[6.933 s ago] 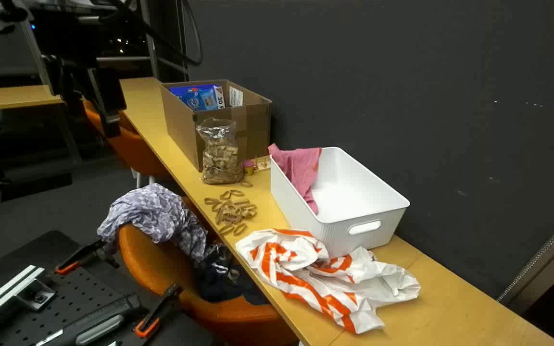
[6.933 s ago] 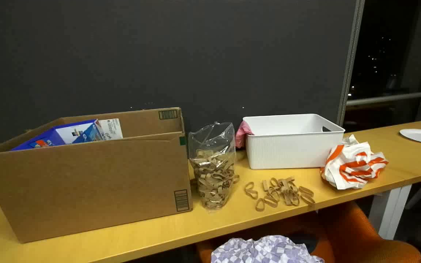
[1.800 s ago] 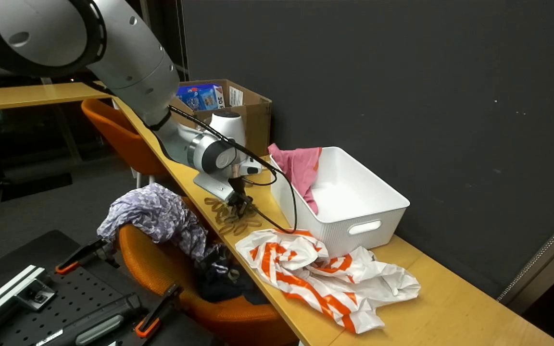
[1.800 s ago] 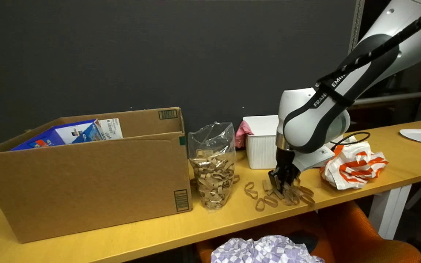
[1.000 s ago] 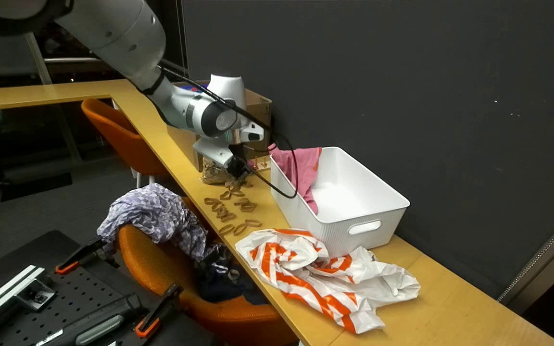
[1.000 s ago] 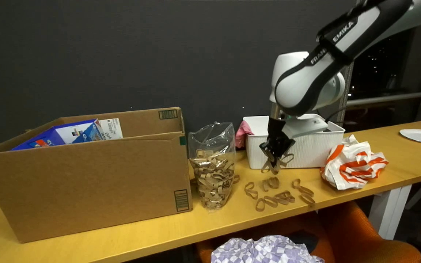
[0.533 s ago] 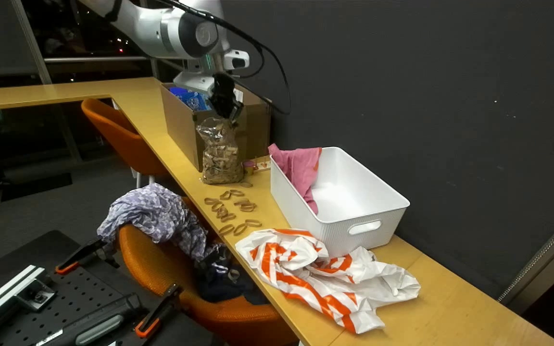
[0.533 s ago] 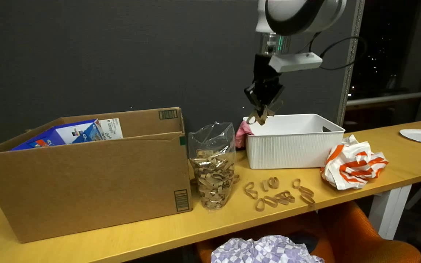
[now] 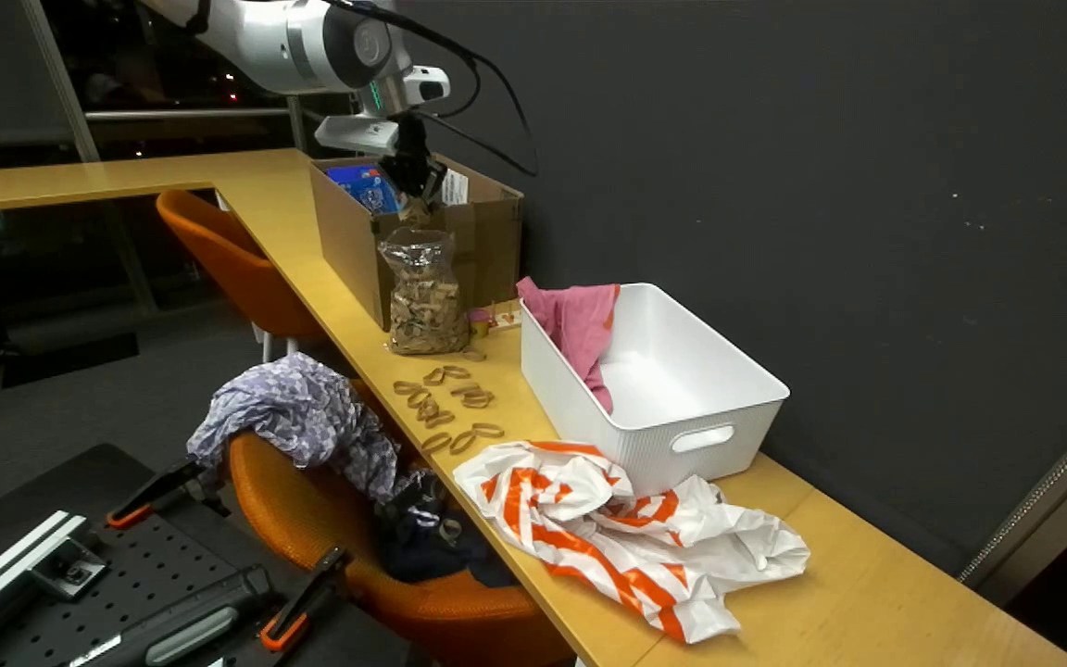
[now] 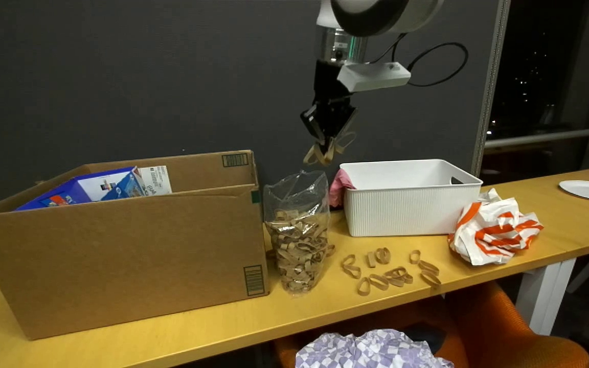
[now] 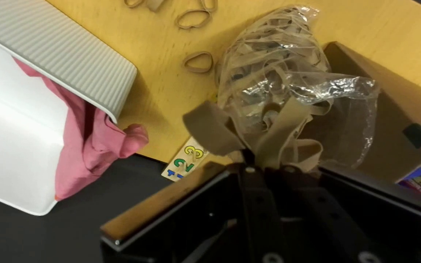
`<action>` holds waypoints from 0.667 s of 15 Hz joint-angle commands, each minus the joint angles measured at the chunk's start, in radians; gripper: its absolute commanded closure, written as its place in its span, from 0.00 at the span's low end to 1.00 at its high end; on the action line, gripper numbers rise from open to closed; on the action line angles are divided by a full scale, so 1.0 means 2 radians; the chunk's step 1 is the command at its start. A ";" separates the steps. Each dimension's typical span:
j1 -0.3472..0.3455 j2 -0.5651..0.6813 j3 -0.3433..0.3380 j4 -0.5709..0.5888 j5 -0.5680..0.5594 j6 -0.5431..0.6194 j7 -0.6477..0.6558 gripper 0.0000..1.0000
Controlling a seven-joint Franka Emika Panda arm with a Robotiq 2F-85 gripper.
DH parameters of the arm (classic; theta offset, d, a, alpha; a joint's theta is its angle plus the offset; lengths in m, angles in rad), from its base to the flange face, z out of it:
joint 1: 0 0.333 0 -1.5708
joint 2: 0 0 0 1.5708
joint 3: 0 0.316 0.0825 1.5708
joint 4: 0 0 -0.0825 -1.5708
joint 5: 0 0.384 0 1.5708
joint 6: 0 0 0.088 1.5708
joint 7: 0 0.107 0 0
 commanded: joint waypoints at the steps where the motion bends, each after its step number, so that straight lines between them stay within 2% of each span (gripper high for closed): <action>1: 0.006 0.062 0.006 0.078 -0.008 0.003 -0.027 0.98; 9: 0.015 0.140 0.007 0.174 -0.004 -0.006 -0.062 0.98; 10: 0.017 0.143 0.008 0.178 -0.003 -0.005 -0.061 0.69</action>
